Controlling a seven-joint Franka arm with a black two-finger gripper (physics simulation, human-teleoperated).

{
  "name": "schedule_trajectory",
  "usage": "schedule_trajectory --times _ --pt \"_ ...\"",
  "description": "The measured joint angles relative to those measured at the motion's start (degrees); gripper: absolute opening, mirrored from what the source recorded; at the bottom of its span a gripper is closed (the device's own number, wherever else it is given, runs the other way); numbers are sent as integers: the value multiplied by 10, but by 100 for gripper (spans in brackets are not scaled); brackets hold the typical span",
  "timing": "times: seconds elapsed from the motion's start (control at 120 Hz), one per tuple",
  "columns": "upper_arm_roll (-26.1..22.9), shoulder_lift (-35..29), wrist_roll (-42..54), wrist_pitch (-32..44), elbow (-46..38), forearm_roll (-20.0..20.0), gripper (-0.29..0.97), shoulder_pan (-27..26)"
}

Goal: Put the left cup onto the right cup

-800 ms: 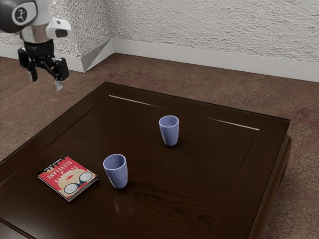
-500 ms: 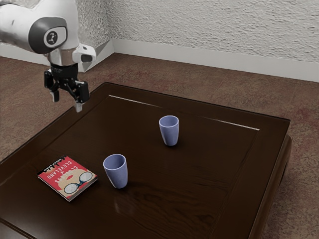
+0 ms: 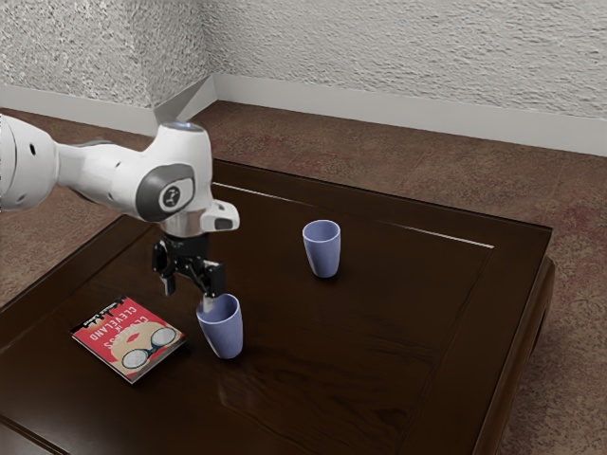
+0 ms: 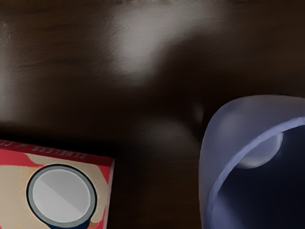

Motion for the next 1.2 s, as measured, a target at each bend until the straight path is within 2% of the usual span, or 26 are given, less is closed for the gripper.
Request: schedule_trajectory --times 0.3,0.342,0.508,0.683,1.025,1.2 --pt "-11 41 1 75 -3 -20 67 6" --pt "-11 44 1 82 -3 -20 60 6" --pt "-11 41 0 100 -1 -18 19 0" --pt "-13 36 1 109 0 -20 0 -2" --pt "-22 2 -1 113 4 -18 -9 -17" --pt "-46 -10 -10 65 125 -11 -10 -23"
